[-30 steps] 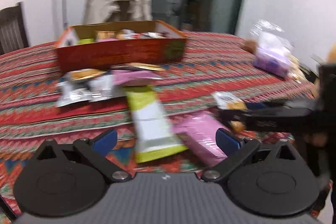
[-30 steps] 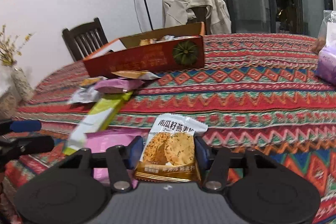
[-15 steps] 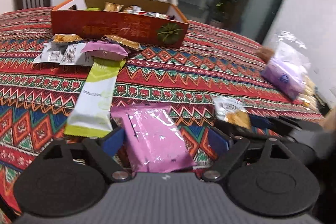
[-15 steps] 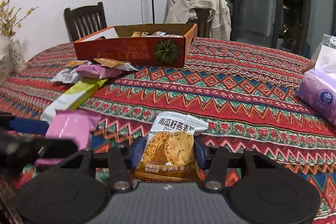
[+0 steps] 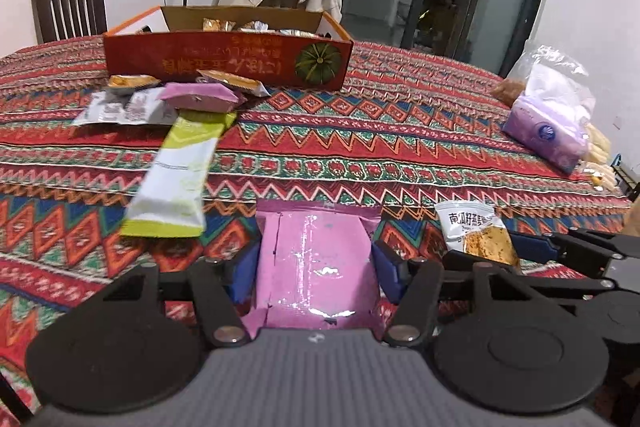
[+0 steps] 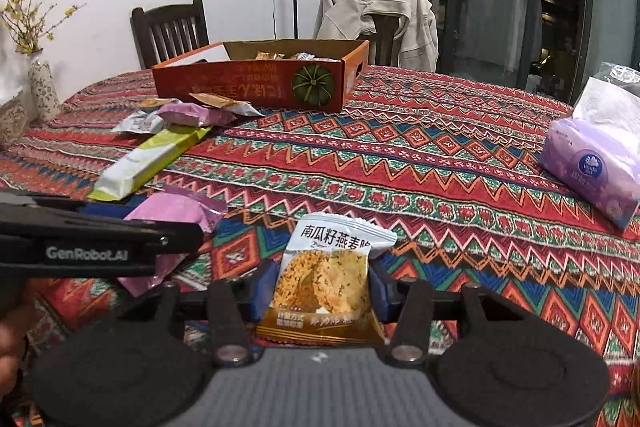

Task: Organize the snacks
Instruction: 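Carry both packets into the cardboard box and release them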

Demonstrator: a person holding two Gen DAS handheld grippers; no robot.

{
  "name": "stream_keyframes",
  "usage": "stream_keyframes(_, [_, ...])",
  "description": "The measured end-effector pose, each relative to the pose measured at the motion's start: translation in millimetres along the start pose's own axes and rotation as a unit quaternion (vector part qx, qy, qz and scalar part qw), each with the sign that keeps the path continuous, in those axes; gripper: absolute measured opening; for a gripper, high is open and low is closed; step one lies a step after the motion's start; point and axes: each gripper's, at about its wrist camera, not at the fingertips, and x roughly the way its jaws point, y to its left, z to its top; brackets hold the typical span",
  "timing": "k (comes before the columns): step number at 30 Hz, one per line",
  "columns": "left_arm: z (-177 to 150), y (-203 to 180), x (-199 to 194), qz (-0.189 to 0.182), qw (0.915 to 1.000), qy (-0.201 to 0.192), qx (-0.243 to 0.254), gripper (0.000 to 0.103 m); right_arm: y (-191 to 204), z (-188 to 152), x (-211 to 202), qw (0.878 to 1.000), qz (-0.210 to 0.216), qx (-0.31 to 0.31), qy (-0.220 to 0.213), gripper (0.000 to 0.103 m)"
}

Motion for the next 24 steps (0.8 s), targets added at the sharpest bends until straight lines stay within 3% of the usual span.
stream_keyframes(13, [-2.6,76.0,-84.7,0.015,0.9982,-0.057,-0.007,0.061,58.8,0.5,-34.6,0.999,0.018,-0.002,-0.030,0.047])
stream_keyframes(24, [43.2,159.6,-87.4,0.003,0.9969,-0.073,-0.029,0.061,108.3,43.8,-19.5,0.997,0.048,-0.006,-0.059,0.047])
